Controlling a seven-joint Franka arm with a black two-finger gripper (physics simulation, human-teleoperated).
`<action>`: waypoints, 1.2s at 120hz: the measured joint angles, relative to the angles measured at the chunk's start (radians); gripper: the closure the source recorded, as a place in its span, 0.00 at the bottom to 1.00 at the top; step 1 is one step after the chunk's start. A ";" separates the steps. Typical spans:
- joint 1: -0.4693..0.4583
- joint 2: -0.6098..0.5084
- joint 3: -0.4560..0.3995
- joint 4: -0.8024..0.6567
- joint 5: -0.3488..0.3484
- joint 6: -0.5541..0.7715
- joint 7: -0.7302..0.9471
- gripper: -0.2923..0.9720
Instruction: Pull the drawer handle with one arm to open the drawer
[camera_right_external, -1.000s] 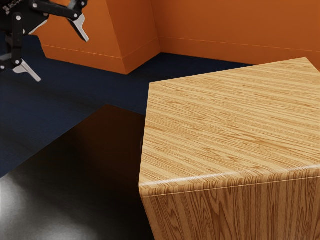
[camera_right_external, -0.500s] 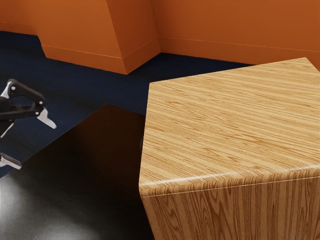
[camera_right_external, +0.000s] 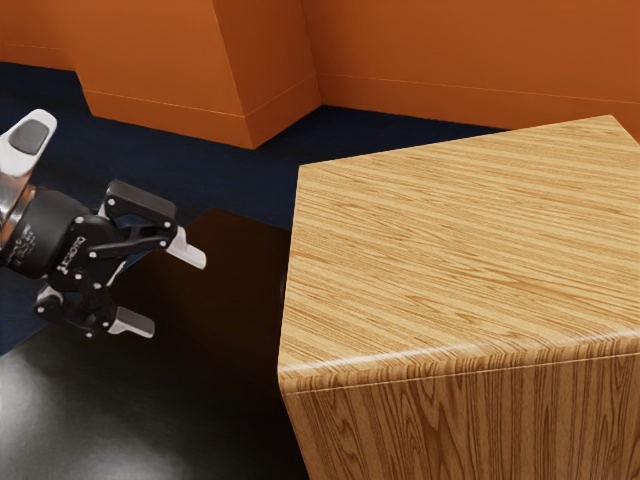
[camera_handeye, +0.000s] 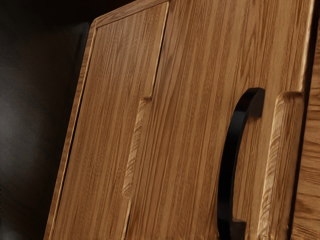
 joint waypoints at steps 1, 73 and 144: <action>0.000 0.001 -0.001 -0.003 0.000 0.001 0.002 0.24; -0.001 0.039 -0.023 -0.064 0.001 0.022 0.081 0.24; -0.095 0.097 0.136 0.002 0.136 0.122 0.114 0.24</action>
